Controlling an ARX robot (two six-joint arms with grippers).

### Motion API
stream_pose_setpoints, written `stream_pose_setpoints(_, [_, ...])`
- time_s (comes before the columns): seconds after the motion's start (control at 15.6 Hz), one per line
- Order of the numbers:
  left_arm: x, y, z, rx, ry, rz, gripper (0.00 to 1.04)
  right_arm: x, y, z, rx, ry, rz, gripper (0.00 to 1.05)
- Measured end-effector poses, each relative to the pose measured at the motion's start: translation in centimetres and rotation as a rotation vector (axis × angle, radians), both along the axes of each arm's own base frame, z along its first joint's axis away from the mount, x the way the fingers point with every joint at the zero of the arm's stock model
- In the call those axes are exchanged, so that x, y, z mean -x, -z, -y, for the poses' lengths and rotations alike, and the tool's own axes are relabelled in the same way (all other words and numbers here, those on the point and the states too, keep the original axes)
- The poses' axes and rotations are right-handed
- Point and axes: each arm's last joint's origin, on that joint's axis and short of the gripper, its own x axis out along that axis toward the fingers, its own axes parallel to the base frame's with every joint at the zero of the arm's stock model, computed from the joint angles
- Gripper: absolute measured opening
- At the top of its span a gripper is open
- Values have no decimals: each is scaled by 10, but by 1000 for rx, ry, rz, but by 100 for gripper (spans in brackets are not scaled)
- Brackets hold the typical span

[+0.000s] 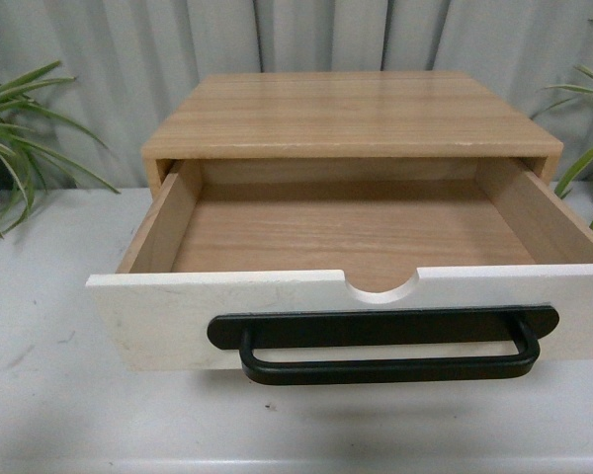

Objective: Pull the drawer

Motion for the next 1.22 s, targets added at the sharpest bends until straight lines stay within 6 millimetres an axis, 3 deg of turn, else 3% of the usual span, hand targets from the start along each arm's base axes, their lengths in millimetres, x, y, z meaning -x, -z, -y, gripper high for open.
stream_pose_setpoints(0.19, [4,-3,0,0,-5,37,2,12,2,0,1,-1,5,2])
stream_pose_setpoints(0.58, [4,-3,0,0,-2,42,2,12,3,0,0,0,-10,2])
stream_pose_setpoints(0.64, [4,-3,0,1,-2,42,2,12,3,0,0,0,-10,7])
stream_pose_setpoints(1.09, [4,-3,0,1,-2,42,83,12,3,0,0,0,-10,91])
stream_pose_setpoints(1.16, [4,-3,0,1,-2,42,96,12,3,0,-1,0,-10,100])
stream_pose_setpoints(1.22, [4,-3,0,-1,-2,42,99,12,3,0,0,0,-10,97])
